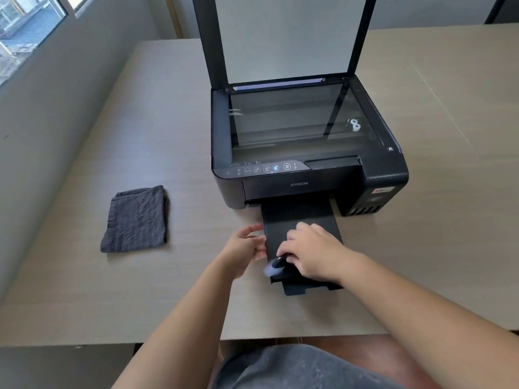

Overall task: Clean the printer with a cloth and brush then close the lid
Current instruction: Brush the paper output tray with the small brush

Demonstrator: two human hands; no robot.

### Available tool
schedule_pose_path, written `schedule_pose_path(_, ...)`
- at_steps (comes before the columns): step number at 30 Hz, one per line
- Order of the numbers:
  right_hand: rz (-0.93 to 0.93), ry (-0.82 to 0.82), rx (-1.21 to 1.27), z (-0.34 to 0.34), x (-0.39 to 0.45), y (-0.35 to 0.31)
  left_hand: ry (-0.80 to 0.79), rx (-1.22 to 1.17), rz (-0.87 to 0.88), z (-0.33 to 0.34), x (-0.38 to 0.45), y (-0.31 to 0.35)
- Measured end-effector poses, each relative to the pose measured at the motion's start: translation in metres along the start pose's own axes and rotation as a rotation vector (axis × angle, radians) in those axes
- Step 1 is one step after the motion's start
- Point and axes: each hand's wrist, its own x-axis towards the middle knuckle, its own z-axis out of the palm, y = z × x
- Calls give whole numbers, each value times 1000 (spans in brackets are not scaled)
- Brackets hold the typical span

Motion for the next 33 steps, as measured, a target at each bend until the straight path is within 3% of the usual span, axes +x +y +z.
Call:
schedule_pose_path(5,70,-147,36,-5,-28,29,1,6,22,-1,0,1)
schedule_pose_path(9,79,-91,-57,-10,-23,23,7,-7,26,0,1,-2)
schedule_pose_path(14,17,-165,225,16,-19,2,24,15,45,0,2,-4)
schedule_pose_path(19,251,-211,323,7,-52,50,37,25,29,2,0,-2)
schedule_pose_path(24,48,-59,306,20,-56,32,39,0,17,-1,6,-9)
schedule_pose_path(26,130,-51,341,23,-66,44,29,4,19,-3,7,-8)
schedule_pose_path(30,483,-81,301,19,-92,87,-2,-21,14,-3,7,-8)
schedule_pose_path(33,433,9,275,18,-80,91,-15,-73,6,-4,7,-11)
